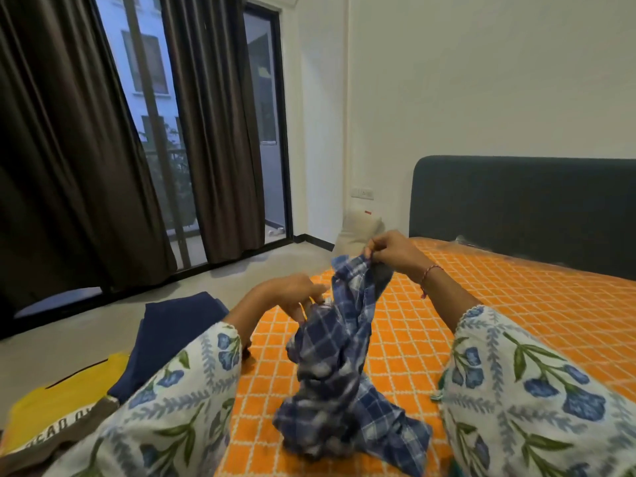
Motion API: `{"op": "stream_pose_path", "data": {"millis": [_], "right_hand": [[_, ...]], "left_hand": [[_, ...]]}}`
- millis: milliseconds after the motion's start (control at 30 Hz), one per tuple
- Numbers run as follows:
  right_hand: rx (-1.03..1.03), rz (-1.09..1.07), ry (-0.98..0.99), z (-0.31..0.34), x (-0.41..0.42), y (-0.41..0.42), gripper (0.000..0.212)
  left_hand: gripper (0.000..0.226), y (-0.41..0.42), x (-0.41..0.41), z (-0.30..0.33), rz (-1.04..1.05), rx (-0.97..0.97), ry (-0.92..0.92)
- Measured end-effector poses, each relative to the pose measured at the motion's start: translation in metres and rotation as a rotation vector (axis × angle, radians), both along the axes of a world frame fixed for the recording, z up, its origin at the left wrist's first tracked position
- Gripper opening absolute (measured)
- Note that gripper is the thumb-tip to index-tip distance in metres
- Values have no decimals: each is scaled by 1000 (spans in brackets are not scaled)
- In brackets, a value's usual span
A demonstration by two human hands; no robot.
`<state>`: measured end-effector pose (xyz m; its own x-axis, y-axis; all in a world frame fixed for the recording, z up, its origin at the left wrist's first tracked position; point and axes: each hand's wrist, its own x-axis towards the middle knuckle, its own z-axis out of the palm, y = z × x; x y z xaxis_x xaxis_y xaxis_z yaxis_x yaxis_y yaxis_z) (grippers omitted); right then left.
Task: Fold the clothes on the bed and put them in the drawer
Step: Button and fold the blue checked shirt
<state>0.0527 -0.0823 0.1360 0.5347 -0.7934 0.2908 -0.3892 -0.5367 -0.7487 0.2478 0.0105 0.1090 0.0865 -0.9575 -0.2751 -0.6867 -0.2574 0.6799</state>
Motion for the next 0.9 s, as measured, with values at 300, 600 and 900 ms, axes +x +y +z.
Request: {"op": "stream_pose_path", "data": {"millis": [300,600,900], "right_hand": [[72,239,-261,24,-1,14,38],[-97,-375,-203,27,-4,8,15],[478,-316,-179,38,21,10,11]], "left_hand": [[29,-8,-19,19,-147,-486,420],[28,-37,-43,16,206,-866,204],[7,-25,-67,18,-191,-689,228]]}}
